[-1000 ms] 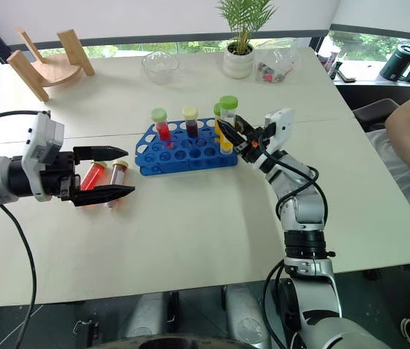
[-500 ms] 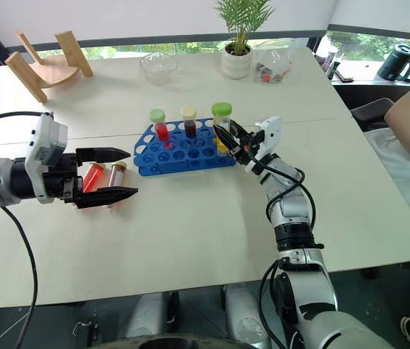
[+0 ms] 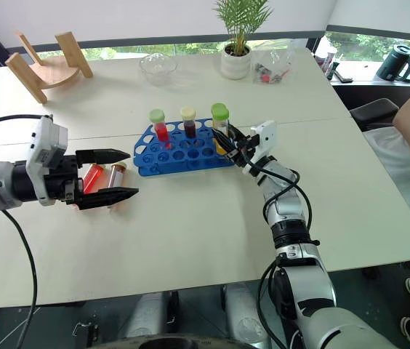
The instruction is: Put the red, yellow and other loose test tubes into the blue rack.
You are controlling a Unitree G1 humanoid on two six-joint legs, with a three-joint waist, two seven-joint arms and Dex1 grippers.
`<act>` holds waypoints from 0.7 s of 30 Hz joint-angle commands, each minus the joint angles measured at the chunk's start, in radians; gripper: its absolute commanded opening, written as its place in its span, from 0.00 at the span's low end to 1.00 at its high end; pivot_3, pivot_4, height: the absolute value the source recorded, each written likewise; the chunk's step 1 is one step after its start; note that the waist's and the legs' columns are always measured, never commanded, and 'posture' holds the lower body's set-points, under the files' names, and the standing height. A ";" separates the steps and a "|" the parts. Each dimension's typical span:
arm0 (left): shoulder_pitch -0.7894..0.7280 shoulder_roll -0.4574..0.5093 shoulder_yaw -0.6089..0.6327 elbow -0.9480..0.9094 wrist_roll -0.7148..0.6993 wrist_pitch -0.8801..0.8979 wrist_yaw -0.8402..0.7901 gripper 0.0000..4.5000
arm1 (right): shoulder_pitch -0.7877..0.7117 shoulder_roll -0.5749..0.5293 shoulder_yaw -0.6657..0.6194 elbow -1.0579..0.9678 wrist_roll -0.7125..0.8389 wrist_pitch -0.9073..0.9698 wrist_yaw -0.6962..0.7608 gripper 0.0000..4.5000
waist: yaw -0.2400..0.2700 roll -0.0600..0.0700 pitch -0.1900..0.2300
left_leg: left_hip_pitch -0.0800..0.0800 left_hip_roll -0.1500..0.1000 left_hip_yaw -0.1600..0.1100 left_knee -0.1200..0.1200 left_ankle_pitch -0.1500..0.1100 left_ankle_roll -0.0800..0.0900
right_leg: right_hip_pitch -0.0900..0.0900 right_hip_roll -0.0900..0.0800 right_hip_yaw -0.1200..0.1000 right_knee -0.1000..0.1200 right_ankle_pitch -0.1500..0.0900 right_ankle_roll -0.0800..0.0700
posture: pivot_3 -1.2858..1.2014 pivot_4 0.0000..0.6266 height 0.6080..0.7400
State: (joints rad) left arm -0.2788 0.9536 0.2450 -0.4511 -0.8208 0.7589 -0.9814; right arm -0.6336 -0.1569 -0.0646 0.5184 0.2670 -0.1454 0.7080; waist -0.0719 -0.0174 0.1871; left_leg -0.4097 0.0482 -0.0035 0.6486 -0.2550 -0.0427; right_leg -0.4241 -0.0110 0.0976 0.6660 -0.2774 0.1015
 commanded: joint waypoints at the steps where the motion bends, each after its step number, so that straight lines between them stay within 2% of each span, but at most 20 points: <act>1: -0.008 -0.022 0.026 -0.021 -0.022 0.014 0.050 1.00 | 0.005 -0.003 0.017 -0.003 -0.024 -0.024 -0.002 0.58 | 0.000 0.000 0.000 | 0.000 0.000 0.000 0.000 0.000 0.000 | 0.000 0.000 0.000 0.000 0.000 0.000 | 0.52 0.24 1.00; 4: -0.032 -0.063 0.004 -0.028 0.020 0.018 0.155 1.00 | 0.058 -0.041 0.016 -0.082 -0.031 0.011 -0.008 0.93 | 0.006 0.000 0.000 | 0.000 0.000 0.000 0.000 0.000 0.000 | 0.000 0.000 0.000 0.000 0.000 0.000 | 0.52 0.24 1.00; 5: -0.038 -0.070 -0.001 -0.038 0.027 0.050 0.204 1.00 | 0.083 -0.063 0.019 -0.129 -0.034 0.033 -0.004 0.99 | 0.011 0.000 0.000 | 0.000 0.000 -0.001 0.000 0.000 0.000 | 0.000 0.000 0.000 0.000 0.000 0.000 | 0.52 0.24 1.00; 7: -0.048 -0.072 -0.010 -0.052 0.033 0.104 0.274 1.00 | 0.122 -0.100 0.028 -0.213 -0.037 0.082 -0.003 0.99 | 0.013 0.000 0.000 | 0.000 0.000 0.000 0.000 0.000 0.000 | 0.001 -0.001 0.000 0.000 0.000 0.000 | 0.52 0.24 1.00; 10: -0.095 -0.082 -0.046 -0.040 0.068 0.185 0.387 1.00 | 0.183 -0.210 0.034 -0.416 0.006 0.272 0.041 0.99 | 0.014 0.000 0.000 | 0.000 -0.001 0.000 0.001 0.000 0.000 | 0.001 -0.001 0.000 0.000 0.000 0.000 | 0.52 0.24 1.00; 12: -0.164 -0.092 -0.066 -0.025 0.066 0.322 0.491 1.00 | 0.209 -0.329 0.036 -0.544 0.040 0.407 0.115 0.99 | 0.015 0.000 0.000 | 0.000 -0.001 -0.001 0.002 0.000 0.000 | 0.001 0.000 0.000 0.001 0.000 0.000 | 0.52 0.24 1.00; 14: -0.247 -0.118 -0.076 0.002 0.073 0.485 0.594 1.00 | 0.216 -0.461 0.038 -0.640 0.087 0.465 0.242 0.99 | 0.022 0.000 0.000 | 0.000 -0.001 -0.001 0.002 0.000 0.000 | 0.001 0.000 0.000 0.001 0.000 0.000 | 0.52 0.24 1.00; 16: -0.315 -0.155 -0.074 0.035 0.086 0.638 0.668 1.00 | 0.190 -0.571 0.047 -0.697 0.133 0.496 0.368 0.99 | 0.022 -0.001 0.000 | 0.000 -0.001 -0.001 0.002 0.000 0.000 | 0.002 0.000 0.000 0.000 0.000 0.000 | 0.52 0.24 1.00; 18: -0.373 -0.186 -0.071 0.073 0.097 0.772 0.713 1.00 | 0.138 -0.635 0.060 -0.710 0.158 0.510 0.453 0.99 | 0.015 -0.001 0.000 | 0.002 -0.001 -0.002 0.002 0.000 0.000 | 0.004 0.001 0.000 0.000 0.000 0.001 | 0.52 0.24 1.00; 21: -0.432 -0.193 -0.079 0.159 0.055 0.856 0.795 1.00 | 0.021 -0.694 0.085 -0.697 0.192 0.530 0.578 0.99 | 0.002 -0.001 0.000 | 0.002 -0.001 -0.003 0.002 0.000 0.000 | 0.004 0.001 0.000 0.001 0.000 0.000 | 0.52 0.24 1.00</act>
State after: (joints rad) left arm -0.6829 0.7470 0.1589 -0.3155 -0.7459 1.5786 -0.2311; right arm -0.5708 -0.8293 0.0222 -0.1544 0.4199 0.3791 1.2219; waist -0.0697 -0.0186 0.1868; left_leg -0.4077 0.0474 -0.0061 0.6505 -0.2551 -0.0424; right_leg -0.4206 -0.0100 0.0974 0.6666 -0.2775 0.1020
